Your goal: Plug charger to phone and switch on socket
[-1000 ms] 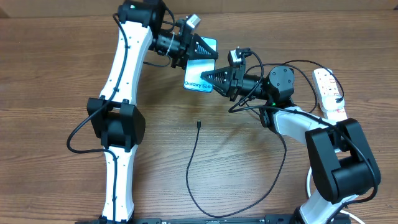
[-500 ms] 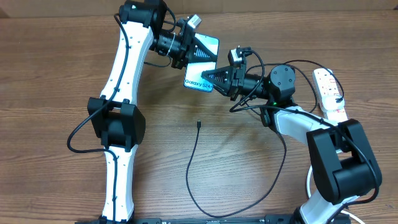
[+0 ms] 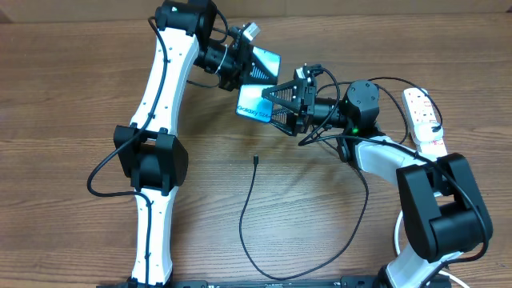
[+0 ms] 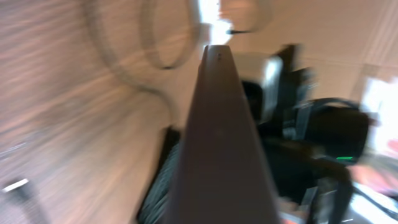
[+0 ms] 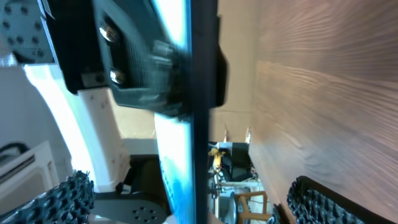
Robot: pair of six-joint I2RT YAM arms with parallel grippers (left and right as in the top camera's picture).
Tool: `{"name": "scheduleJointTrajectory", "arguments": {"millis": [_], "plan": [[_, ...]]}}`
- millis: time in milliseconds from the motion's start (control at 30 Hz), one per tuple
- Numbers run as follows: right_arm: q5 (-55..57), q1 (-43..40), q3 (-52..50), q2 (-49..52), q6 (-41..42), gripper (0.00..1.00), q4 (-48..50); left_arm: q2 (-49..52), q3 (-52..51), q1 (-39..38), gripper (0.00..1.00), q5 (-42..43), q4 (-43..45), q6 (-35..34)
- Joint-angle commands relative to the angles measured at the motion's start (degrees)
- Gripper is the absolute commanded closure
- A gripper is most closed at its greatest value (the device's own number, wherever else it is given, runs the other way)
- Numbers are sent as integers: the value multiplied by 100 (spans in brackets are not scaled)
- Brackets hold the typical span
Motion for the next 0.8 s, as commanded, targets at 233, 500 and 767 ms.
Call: {"name": "scheduleJointTrajectory", "arguments": {"millis": [233, 500, 767], "plan": [[-267, -442, 22, -4, -2898, 0, -3169, -125, 28, -42, 96, -1788, -249, -205], [-745, -564, 24, -144, -3023, 8, -3442, -247, -356, -256, 96, -1193, -251, -192], [-7, -601, 24, -737, -3462, 8, -4459, -1963, -2232, -216, 96, -1084, -249, 269]]}}
